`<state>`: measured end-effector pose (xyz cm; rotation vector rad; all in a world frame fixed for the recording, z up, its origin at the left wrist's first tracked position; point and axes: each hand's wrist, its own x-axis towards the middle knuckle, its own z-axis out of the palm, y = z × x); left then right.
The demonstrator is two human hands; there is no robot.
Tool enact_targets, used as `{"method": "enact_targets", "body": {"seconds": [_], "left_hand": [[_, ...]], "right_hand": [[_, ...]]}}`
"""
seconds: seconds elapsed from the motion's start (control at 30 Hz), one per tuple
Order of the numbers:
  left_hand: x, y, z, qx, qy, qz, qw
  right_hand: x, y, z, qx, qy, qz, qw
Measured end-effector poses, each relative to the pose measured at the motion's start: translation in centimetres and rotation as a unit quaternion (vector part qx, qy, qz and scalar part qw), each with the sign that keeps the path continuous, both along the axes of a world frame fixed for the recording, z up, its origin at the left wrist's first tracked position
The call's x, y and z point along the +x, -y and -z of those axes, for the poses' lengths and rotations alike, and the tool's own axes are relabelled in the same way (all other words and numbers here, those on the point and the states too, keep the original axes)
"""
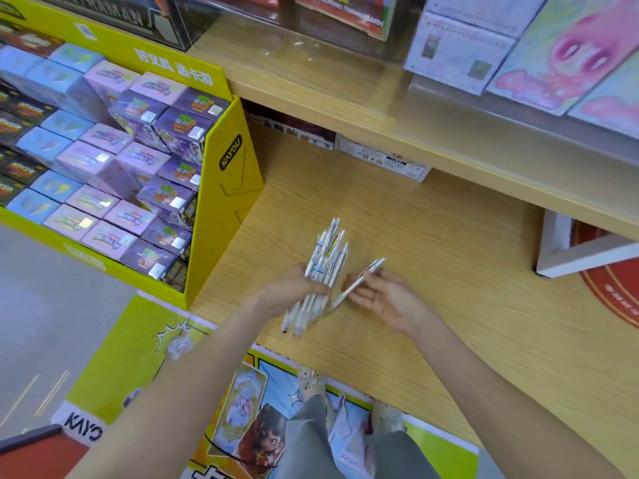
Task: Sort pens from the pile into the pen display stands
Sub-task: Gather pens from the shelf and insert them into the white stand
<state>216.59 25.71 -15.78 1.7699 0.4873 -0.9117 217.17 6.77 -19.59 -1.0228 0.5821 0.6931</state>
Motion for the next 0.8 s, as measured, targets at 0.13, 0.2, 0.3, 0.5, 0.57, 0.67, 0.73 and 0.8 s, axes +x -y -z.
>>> {"method": "enact_targets", "body": {"seconds": [0.13, 0.2, 0.3, 0.5, 0.57, 0.67, 0.73, 0.8], "left_hand": [[-2.0, 4.1, -1.0, -0.011, 0.021, -0.012, 1.0], [-3.2, 6.7, -1.3, -0.03, 0.028, -0.018, 0.999], [-5.5, 11.8, -2.2, -0.049, 0.051, -0.027, 0.997], [-9.9, 23.0, -2.7, -0.077, 0.075, -0.066, 0.992], [-11.1, 26.2, -3.6, -0.086, 0.092, -0.078, 0.989], [-12.1, 30.2, -4.9, -0.093, 0.115, -0.087, 0.985], [-12.2, 32.4, -5.3, -0.096, 0.125, -0.087, 0.984], [-11.9, 34.4, -5.7, -0.103, 0.132, -0.074, 0.983]], "right_hand": [[-1.6, 2.2, -0.7, -0.038, 0.023, -0.065, 0.997], [-2.3, 4.3, -1.2, -0.075, 0.049, -0.101, 0.991], [-4.2, 8.6, -2.2, -0.105, 0.095, -0.116, 0.983], [-8.4, 19.4, -4.3, -0.122, 0.155, -0.107, 0.975], [-9.6, 22.4, -5.5, -0.123, 0.172, -0.102, 0.972], [-10.8, 26.1, -6.8, -0.136, 0.196, -0.107, 0.965], [-11.2, 28.1, -7.7, -0.147, 0.208, -0.094, 0.963], [-11.4, 30.0, -8.8, -0.158, 0.216, -0.076, 0.961]]}}
